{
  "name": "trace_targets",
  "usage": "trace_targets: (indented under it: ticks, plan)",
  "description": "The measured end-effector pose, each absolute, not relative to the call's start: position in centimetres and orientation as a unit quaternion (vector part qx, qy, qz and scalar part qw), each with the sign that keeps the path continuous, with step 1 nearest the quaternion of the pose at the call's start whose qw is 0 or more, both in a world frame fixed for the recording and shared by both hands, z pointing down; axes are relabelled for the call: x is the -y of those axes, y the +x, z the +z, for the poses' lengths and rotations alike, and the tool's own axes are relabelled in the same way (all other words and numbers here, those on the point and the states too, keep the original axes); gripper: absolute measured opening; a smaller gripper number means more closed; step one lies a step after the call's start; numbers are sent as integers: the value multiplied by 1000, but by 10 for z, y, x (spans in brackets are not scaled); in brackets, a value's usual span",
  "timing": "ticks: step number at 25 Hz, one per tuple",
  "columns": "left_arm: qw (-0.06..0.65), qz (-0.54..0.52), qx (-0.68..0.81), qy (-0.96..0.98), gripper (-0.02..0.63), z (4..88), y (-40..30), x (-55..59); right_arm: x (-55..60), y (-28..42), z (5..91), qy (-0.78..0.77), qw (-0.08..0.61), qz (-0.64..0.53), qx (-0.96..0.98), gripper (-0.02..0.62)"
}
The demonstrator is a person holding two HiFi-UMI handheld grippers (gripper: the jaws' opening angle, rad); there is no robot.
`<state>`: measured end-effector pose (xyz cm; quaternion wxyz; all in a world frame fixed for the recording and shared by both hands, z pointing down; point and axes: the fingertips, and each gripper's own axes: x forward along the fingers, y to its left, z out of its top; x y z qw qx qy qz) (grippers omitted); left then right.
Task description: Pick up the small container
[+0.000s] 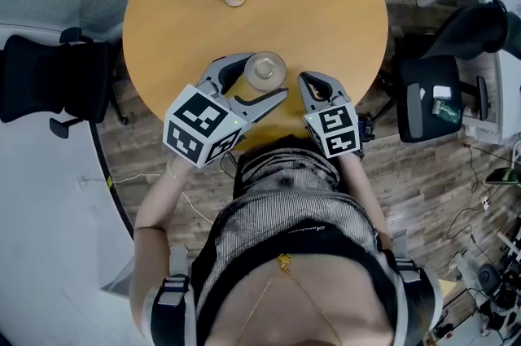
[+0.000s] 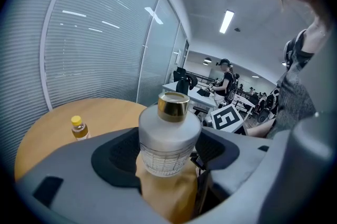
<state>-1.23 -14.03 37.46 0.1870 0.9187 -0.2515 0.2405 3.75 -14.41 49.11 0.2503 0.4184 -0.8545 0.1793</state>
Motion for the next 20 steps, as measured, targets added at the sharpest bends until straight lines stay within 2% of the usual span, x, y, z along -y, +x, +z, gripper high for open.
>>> trace_targets:
  ticks: [20]
  plan:
    - [200, 240, 254, 915, 342, 384, -11, 140, 144, 38, 498, 408, 264, 180, 855, 21]
